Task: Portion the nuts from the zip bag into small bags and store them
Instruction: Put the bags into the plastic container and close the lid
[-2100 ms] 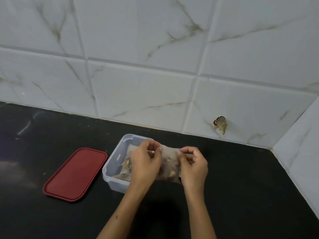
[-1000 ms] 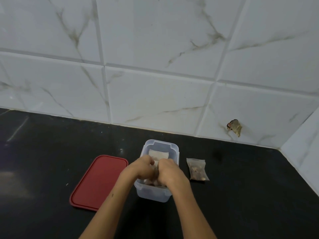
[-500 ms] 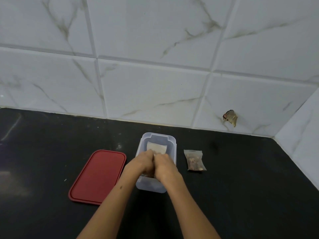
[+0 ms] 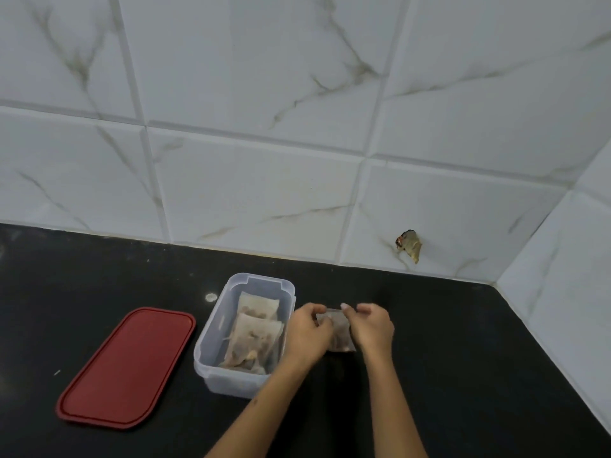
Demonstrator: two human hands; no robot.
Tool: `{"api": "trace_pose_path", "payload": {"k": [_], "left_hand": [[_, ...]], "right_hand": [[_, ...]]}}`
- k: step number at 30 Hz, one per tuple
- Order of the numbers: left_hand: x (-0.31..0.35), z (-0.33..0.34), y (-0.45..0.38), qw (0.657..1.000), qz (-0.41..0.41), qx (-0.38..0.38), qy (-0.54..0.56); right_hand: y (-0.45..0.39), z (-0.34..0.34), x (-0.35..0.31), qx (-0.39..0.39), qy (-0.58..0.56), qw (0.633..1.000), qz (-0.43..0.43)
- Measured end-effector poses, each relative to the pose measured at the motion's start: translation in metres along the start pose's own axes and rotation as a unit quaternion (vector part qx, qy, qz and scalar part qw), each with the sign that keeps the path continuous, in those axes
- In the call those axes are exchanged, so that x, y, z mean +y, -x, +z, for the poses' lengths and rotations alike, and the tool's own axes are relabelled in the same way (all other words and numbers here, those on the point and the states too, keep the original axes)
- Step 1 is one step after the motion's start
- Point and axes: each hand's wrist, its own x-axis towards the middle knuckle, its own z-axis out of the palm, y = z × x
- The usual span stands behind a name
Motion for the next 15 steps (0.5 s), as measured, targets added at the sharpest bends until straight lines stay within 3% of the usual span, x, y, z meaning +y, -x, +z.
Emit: {"api": "trace_pose_path", "payload": {"k": [9, 15], "left_hand": [[-0.015, 0.045, -0.053, 0.979, -0.183, 0.065, -0.055], [-0.018, 0.045, -0.062, 0.977, -0.205, 0.055, -0.013]], "right_hand": [[-0.059, 0.031, 0.025, -0.01, -0.09, 0.985, 0.148], [-0.069, 0.023, 0.037, -0.068, -0.202, 0.964, 0.159]]}}
